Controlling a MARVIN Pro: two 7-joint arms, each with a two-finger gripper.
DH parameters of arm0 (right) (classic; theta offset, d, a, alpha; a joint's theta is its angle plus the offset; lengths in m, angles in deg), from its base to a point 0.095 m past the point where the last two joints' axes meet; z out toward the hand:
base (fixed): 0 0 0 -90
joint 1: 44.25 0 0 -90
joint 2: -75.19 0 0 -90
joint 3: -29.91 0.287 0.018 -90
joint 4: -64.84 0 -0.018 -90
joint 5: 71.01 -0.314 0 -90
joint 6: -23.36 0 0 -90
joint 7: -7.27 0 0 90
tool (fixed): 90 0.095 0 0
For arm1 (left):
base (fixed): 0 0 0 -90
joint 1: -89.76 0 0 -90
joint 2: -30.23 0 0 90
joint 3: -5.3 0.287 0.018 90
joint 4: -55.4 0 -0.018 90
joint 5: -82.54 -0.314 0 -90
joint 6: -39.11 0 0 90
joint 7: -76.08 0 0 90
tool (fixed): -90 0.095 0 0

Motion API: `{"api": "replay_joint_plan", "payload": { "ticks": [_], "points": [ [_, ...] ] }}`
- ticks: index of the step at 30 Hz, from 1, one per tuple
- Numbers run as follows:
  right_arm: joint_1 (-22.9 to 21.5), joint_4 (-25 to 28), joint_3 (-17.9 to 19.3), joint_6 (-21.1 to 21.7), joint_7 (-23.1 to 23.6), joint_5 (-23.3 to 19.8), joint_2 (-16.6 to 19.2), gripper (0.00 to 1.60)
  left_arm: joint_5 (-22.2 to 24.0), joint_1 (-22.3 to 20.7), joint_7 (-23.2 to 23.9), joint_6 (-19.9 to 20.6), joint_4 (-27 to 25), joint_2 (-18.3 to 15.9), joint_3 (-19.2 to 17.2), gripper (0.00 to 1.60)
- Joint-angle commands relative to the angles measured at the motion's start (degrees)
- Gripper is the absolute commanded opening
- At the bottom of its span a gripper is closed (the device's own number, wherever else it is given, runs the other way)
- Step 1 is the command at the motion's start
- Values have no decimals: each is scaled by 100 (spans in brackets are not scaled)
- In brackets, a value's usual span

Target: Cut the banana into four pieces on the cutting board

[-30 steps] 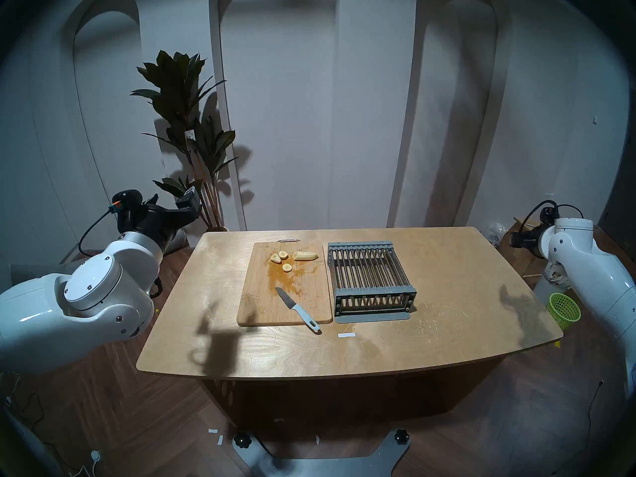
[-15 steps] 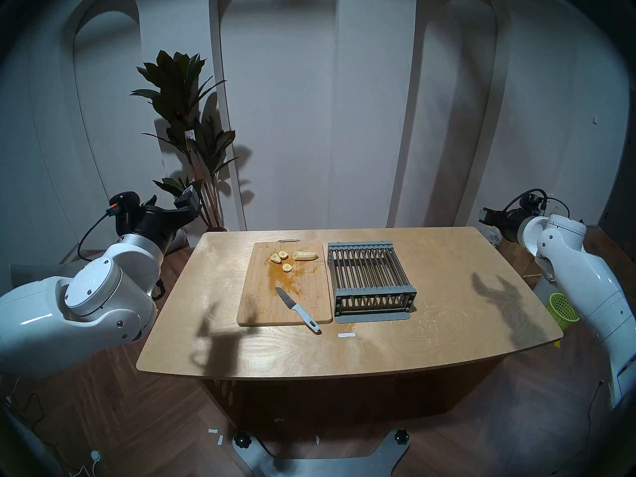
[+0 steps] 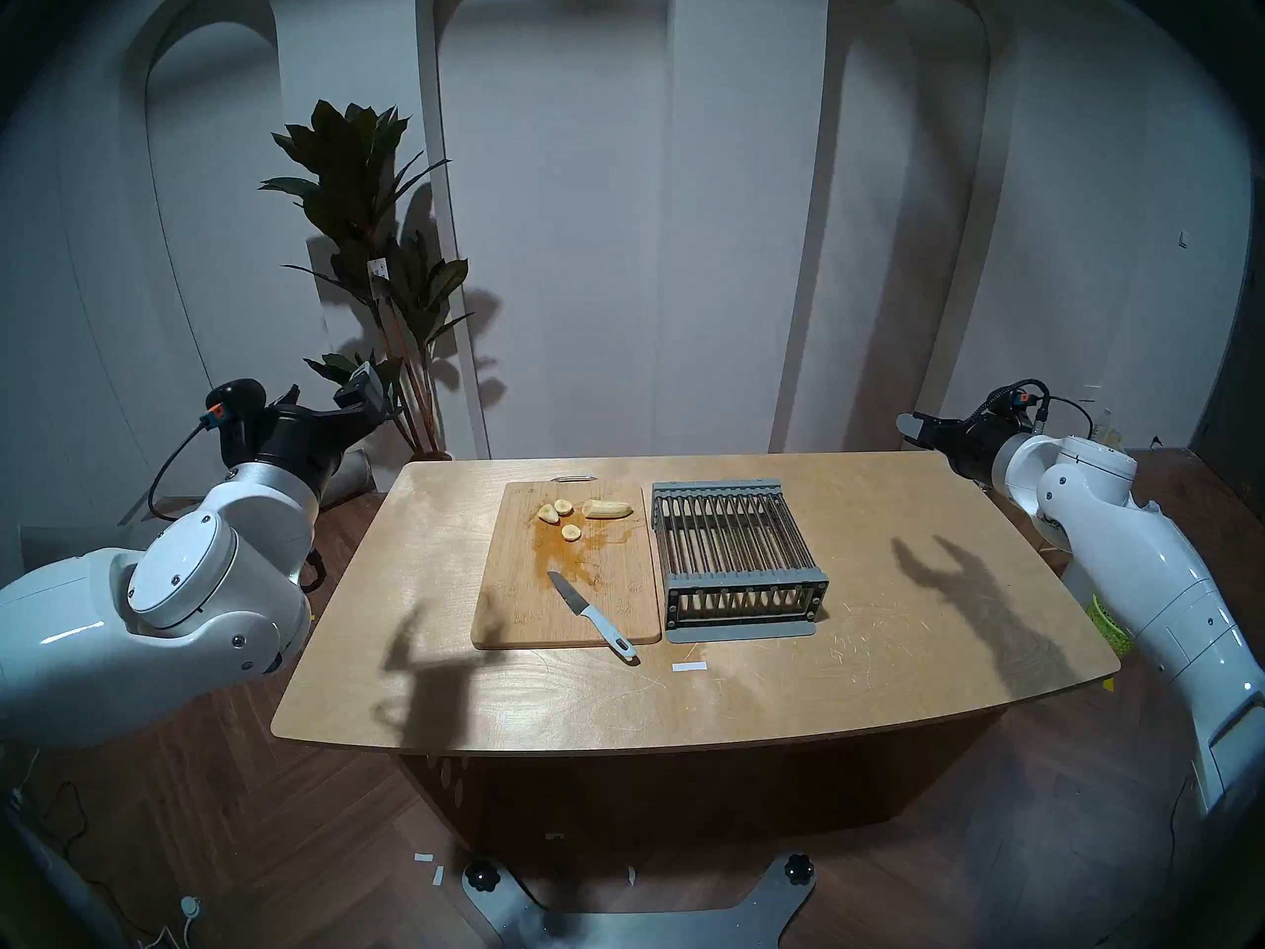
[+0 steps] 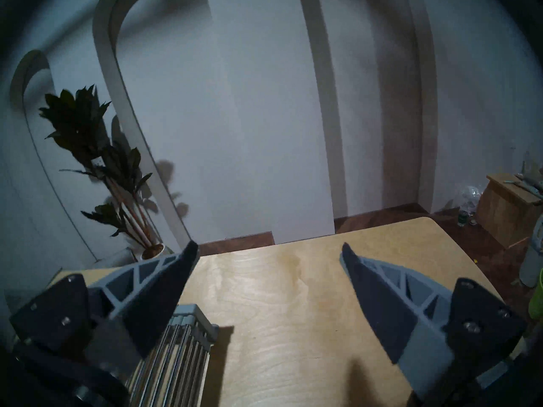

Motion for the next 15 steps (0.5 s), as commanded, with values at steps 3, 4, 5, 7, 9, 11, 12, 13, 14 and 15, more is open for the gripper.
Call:
{"api": "replay_joint_plan", "payload": {
  "ticks": [3,4,5,7,9,11,12,13,14,15],
  "points": [
    [-357,-82,-413,-464,706,1077,396,160,-14,8,142,-114,23,3,3,160],
    [-402,-163,-513,-663,880,1341,427,160,-12,16,185,-139,37,3,22,160],
    [-425,-217,-542,-795,960,1456,423,160,-10,19,208,-152,45,3,30,160],
    [-485,-297,-533,-901,1108,1621,403,160,2,29,246,-174,75,3,50,160],
    [-504,-360,-541,-1094,1182,1746,381,160,19,35,269,-178,113,3,65,160],
    [-522,-440,-503,-1223,1383,1938,336,160,51,19,313,-166,299,31,77,160],
    [-522,-440,-503,-1223,1383,1938,336,160,51,19,313,-166,299,31,77,160],
    [-515,-469,-489,-1299,1460,2047,310,160,6,-9,315,-84,404,32,75,160],
    [-468,-520,-426,-1422,1566,2086,232,160,7,-77,339,24,595,112,46,160],
    [-468,-520,-426,-1422,1566,2086,232,160,7,-77,339,24,595,112,46,160]
  ]
}}
